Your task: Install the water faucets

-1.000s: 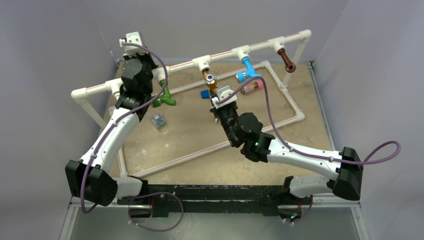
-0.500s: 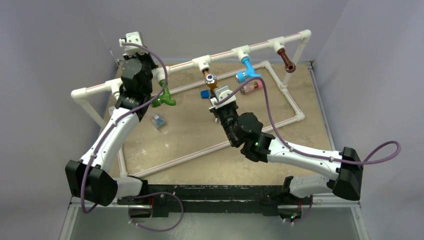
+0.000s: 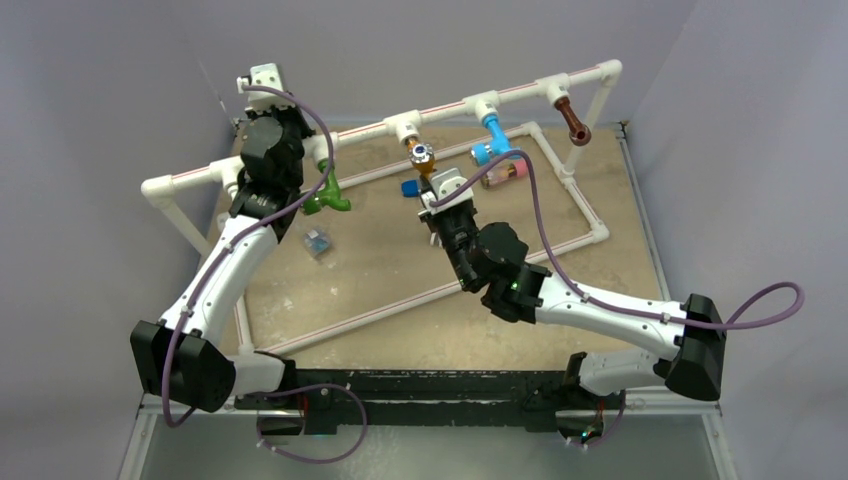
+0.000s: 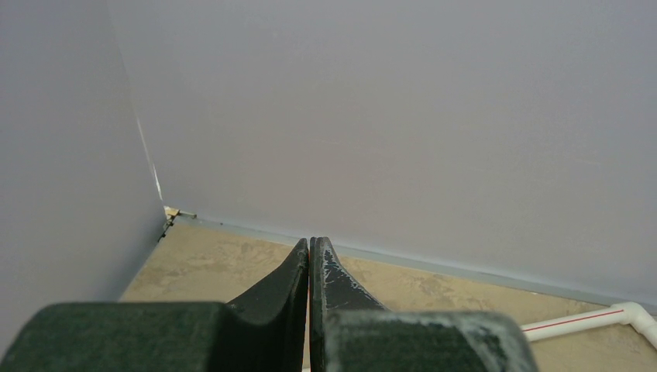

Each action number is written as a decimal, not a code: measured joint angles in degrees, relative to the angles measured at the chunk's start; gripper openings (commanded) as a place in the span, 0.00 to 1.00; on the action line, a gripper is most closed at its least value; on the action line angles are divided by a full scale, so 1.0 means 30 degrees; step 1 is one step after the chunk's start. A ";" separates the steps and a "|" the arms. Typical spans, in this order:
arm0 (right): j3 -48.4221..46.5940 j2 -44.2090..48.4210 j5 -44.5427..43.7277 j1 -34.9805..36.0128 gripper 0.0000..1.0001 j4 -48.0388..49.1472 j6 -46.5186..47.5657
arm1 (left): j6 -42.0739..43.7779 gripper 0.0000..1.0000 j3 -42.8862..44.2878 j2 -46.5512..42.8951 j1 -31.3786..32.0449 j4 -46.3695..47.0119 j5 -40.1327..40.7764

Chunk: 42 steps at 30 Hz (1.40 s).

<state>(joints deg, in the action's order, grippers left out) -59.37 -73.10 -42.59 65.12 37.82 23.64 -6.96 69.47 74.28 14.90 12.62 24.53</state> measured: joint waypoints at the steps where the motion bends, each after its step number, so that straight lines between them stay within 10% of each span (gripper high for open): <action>1: -0.0044 -0.0007 0.0029 0.0000 0.00 -0.0029 0.0000 | -0.0007 0.00 0.0000 0.0000 0.0000 -0.0007 -0.0044; 24: -0.0452 -0.0816 -0.0262 0.0058 0.00 0.0437 0.0823 | -0.0335 0.00 0.0015 0.0022 -0.0255 -0.0036 -0.0430; 42: -0.0131 -0.1719 0.0503 0.0576 0.00 0.1195 1.1934 | -0.0758 0.00 0.0095 0.0073 -0.0597 -0.0168 -0.1180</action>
<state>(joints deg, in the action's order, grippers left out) -59.77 -78.26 -41.08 66.85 41.41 59.44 -9.23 69.76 74.50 13.10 12.12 20.99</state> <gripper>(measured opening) 0.192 0.002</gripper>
